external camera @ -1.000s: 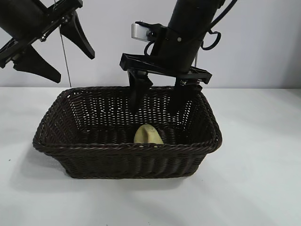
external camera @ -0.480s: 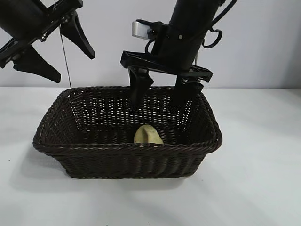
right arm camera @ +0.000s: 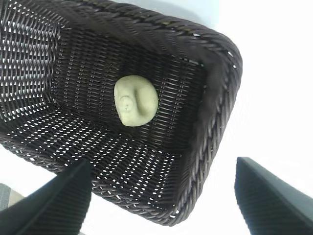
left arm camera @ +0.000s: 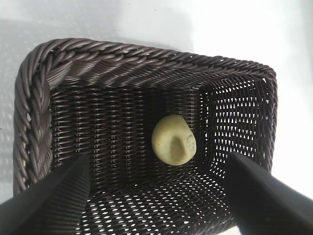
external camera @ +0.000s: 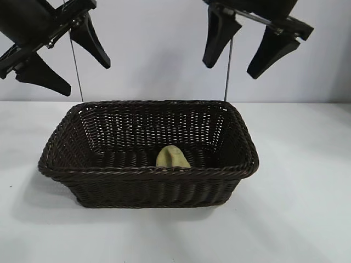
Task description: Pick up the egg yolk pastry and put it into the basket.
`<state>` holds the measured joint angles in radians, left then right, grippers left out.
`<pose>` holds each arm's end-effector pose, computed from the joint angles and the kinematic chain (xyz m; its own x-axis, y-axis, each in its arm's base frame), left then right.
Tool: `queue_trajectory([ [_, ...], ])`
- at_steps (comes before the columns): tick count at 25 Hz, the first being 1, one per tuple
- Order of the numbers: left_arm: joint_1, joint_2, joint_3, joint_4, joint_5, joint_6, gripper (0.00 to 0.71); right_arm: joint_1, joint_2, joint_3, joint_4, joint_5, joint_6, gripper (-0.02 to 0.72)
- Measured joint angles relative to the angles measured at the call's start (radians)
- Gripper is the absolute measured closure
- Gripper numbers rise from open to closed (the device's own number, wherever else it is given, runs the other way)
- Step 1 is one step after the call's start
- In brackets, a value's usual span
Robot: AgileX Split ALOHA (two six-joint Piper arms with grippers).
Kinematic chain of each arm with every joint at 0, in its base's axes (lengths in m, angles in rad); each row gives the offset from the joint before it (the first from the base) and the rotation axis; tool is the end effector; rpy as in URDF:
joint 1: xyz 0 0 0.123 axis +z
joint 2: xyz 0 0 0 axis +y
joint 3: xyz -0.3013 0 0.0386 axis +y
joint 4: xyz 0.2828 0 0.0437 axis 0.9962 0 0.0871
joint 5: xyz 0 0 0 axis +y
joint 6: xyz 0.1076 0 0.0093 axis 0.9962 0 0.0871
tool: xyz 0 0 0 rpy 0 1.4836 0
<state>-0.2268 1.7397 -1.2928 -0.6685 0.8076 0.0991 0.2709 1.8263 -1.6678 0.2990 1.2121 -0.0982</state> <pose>0.3894 -0.1396 0.2471 -0.9404 -0.1408 -0.3095 0.0572 0.8317 -0.5522 0.4068 0.1439 0.3042 -0.9229 -0.2468 -0.2954 -0.3276 0.9066 0.2661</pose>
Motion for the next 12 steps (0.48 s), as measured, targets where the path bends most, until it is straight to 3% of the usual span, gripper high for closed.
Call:
queue_trajectory([
  [12,0.000,0.000,0.000,0.000,0.000,0.000,0.158,0.001,0.005,0.000,0.001,-0.004,0.000,0.124],
])
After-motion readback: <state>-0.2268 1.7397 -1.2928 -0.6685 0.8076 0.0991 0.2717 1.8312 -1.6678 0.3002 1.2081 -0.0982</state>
